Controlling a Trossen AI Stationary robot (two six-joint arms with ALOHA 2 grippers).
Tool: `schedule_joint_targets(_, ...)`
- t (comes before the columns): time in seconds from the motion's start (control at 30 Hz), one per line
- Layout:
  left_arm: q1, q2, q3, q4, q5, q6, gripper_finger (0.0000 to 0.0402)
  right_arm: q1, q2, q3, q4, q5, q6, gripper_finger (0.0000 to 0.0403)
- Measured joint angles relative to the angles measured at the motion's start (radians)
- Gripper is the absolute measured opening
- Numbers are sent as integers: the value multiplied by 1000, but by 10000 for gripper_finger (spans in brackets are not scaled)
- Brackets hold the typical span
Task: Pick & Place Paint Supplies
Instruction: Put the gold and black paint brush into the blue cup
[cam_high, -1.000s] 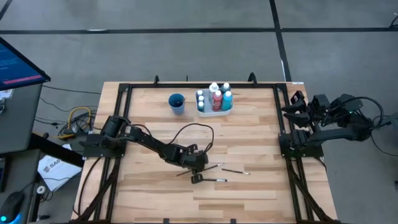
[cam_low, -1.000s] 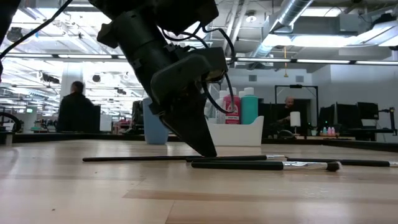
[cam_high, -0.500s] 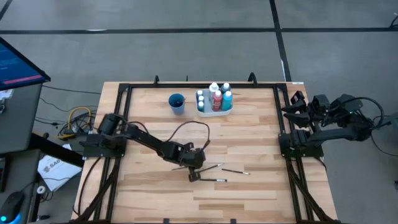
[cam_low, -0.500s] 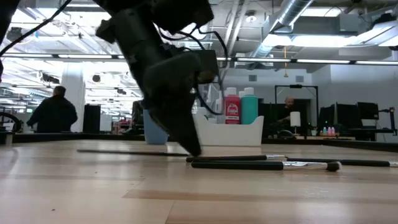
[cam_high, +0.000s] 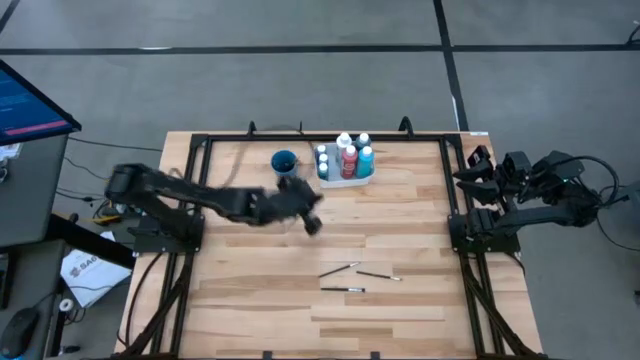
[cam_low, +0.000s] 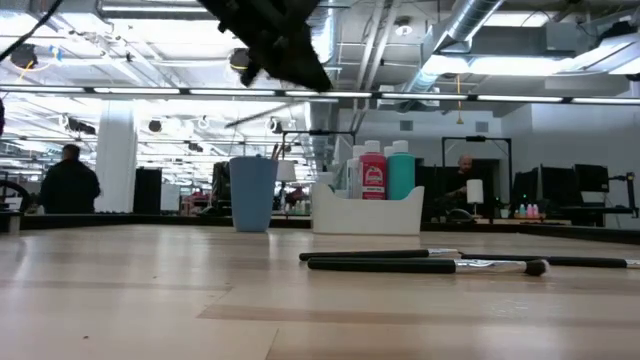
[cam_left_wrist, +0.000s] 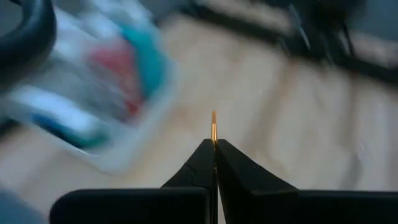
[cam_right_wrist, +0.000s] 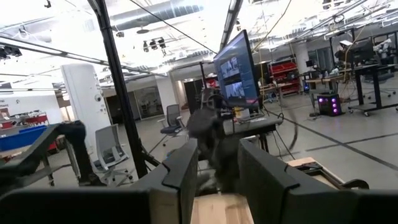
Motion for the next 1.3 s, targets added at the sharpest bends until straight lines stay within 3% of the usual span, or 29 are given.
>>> schedule_joint_targets(0.1, 65, -141, -101, 151, -74, 35, 0, 0, 0, 0, 0, 0, -5, 109)
schedule_joint_targets(0.27, 206, -328, -305, 509, -59, 141, 0, -5, 0, 0, 0, 3, -22, 109)
schedule_joint_targets(0.47, 357, -405, -483, 850, 1, 224, 0, -29, 0, 0, 0, 4, -22, 109)
schedule_joint_targets(0.97, 565, -215, -546, 1128, 186, 338, 0, -84, 0, 0, -2, 4, -22, 109)
schedule_joint_targets(1.3, 593, -21, -545, 1332, 240, 335, 0, -98, 0, 0, -2, 4, -22, 109)
